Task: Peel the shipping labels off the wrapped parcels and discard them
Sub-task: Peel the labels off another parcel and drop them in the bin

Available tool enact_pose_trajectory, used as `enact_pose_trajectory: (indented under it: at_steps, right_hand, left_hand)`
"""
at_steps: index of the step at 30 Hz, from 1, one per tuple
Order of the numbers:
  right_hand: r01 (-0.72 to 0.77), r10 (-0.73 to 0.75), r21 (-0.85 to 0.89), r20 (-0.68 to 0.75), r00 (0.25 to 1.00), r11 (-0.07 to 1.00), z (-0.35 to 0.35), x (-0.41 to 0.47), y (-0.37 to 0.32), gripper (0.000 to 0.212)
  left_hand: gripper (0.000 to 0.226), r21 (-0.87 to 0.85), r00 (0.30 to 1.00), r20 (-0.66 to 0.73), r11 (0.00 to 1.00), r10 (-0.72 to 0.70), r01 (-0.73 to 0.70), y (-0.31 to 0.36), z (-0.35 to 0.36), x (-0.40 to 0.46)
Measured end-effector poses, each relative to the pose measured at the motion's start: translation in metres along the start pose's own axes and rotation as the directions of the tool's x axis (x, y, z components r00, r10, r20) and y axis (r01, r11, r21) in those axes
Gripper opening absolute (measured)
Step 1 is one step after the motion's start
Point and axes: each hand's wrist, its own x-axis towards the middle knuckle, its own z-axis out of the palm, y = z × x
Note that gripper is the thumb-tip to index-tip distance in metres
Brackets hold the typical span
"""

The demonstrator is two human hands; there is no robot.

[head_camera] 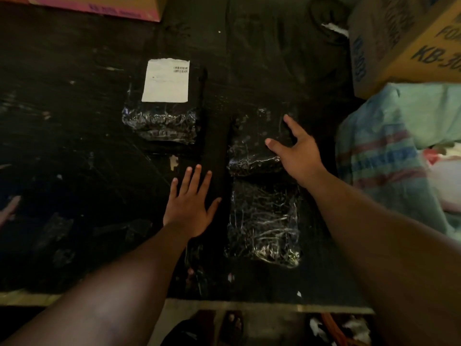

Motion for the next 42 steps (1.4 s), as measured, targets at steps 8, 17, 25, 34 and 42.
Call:
enact_pose_trajectory:
  at_steps: [8, 17, 25, 34, 42]
  right_hand:
    - [0.037, 0.004, 0.42, -0.095, 0.995, 0.907, -0.028, -0.088, 0.001, 0.068]
    - [-0.01, 0.004, 0.522, 0.012, 1.0, 0.853, -0.023, -0.16, 0.036, 0.062]
    - [-0.051, 0.031, 0.361, 0.062, 0.998, 0.931, -0.013, -0.176, 0.054, 0.064]
    - [-0.035, 0.04, -0.102, 0.048, 0.998, 0.994, -0.031, -0.163, 0.046, 0.052]
    - [0.177, -0.161, -0.425, 0.072, 0.984, 0.888, -0.023, -0.104, -0.035, 0.047]
  left_hand:
    - [0.076, -0.025, 1.0, 0.028, 1.0, -0.005, 0.005, -0.002, 0.006, -0.039]
    - [0.076, -0.041, 0.999, -0.007, 0.998, -0.049, 0.048, -0.001, 0.022, -0.092]
    - [0.079, -0.056, 0.995, -0.032, 0.995, -0.091, 0.089, -0.002, 0.03, -0.095]
    - [0.081, -0.085, 0.993, 0.079, 0.992, -0.087, 0.094, -0.002, 0.014, -0.094]
    - [0.074, -0.201, 0.988, 0.147, 0.977, -0.037, 0.067, -0.032, -0.042, -0.075]
